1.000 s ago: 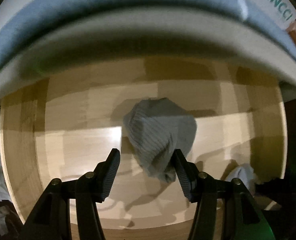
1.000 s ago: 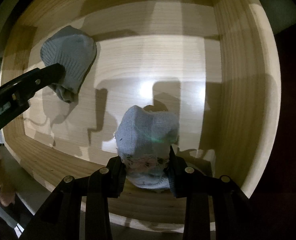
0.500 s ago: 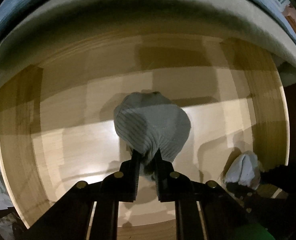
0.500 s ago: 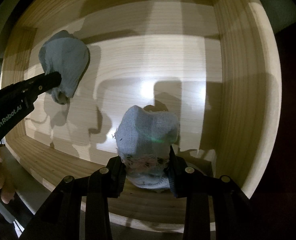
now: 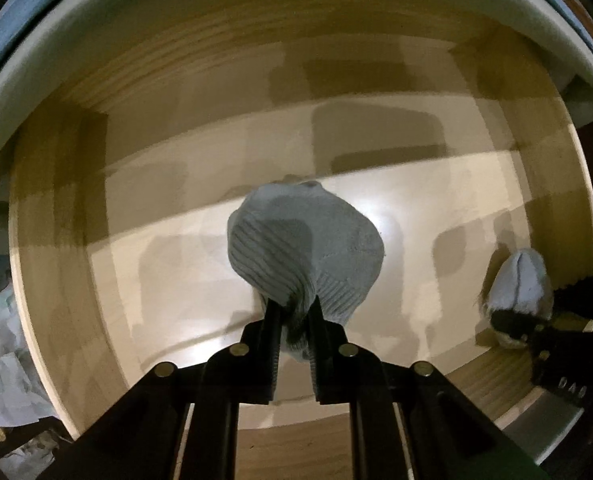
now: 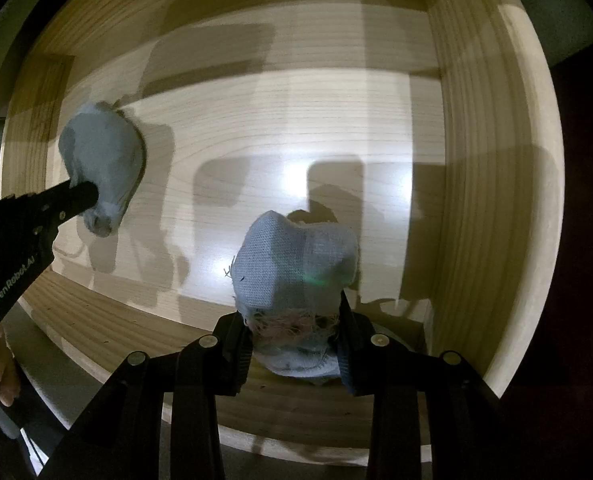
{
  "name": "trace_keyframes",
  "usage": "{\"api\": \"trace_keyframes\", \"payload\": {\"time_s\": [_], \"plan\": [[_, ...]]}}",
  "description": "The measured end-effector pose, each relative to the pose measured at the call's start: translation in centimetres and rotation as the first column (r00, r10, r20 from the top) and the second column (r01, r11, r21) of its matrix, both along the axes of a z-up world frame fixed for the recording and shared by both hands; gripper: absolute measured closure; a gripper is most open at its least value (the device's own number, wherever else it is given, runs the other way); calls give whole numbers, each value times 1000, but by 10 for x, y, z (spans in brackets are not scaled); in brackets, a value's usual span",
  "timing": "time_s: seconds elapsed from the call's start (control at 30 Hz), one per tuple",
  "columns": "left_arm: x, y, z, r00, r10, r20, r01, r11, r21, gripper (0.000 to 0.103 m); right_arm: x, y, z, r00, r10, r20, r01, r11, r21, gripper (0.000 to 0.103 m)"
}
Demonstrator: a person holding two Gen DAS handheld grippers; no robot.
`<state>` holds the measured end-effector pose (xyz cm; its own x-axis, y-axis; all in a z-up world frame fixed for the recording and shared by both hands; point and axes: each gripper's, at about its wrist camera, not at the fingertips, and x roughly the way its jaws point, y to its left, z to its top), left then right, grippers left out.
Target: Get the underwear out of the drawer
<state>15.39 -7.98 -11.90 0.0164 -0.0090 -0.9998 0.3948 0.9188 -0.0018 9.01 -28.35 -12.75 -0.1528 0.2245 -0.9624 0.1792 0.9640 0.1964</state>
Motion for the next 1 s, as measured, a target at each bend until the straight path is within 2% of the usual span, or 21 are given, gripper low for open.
{"api": "trace_keyframes", "payload": {"time_s": [0.13, 0.47, 0.8, 0.97, 1.0], "plan": [[-7, 15, -3, 1000, 23, -14, -23, 1000, 10, 91, -2, 1, -4, 1000, -3, 0, 3, 1000, 0, 72], [-21, 57, -8, 986, 149, -79, -148, 989, 19, 91, -2, 2, -3, 1000, -3, 0, 3, 1000, 0, 72], [-48, 71, -10, 980, 170, -100, -164, 984, 66, 91, -1, 2, -3, 1000, -2, -1, 2, 1000, -1, 72], [-55, 74, -13, 976, 190, -108, -183, 981, 65, 91, -1, 2, -3, 1000, -3, -1, 3, 1000, 0, 72], [-50, 87, -5, 975, 193, -113, -187, 980, 66, 91, 0, 2, -3, 1000, -2, -1, 2, 1000, -1, 72]]}}
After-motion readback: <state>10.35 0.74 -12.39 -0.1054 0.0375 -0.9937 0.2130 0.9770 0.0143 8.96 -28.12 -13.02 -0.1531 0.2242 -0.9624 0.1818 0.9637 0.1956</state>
